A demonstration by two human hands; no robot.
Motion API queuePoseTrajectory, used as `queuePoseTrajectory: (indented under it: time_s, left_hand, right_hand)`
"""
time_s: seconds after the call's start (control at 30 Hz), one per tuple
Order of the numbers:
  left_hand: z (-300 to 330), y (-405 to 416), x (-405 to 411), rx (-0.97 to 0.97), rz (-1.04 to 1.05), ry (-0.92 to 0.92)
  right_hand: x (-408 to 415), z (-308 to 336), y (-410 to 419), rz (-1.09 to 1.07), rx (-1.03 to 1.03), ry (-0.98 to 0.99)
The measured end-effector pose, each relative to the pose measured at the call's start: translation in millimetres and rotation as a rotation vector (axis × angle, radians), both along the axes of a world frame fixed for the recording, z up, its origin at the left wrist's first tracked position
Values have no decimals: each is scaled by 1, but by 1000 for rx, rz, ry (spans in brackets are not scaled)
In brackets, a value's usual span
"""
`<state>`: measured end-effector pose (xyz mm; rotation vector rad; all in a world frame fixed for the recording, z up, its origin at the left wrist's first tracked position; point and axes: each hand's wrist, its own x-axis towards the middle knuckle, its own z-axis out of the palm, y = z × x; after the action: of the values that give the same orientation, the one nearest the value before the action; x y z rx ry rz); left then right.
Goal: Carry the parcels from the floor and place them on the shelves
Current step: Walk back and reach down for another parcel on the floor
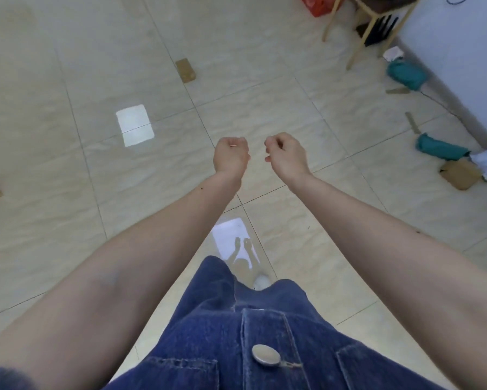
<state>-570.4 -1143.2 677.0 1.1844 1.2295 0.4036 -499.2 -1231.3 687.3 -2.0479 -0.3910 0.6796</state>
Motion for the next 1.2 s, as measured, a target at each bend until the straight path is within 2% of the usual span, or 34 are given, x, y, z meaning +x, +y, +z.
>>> queuePoseTrajectory:
  time_s: [0.23, 0.43, 0.67, 1.2]
  left_hand:
    - [-4, 120, 14, 38, 80, 1]
    - [4, 238, 30, 79, 70, 14]
    - [-3, 345, 54, 39, 93, 4]
    - [-1, 613, 165, 19, 95, 25]
  right_hand:
    - [23, -9, 125, 120, 20, 6]
    - [41, -2, 243, 106, 24, 5]
    - [67, -7, 352, 113, 2, 40]
    - [185, -15, 624, 166, -48, 28]
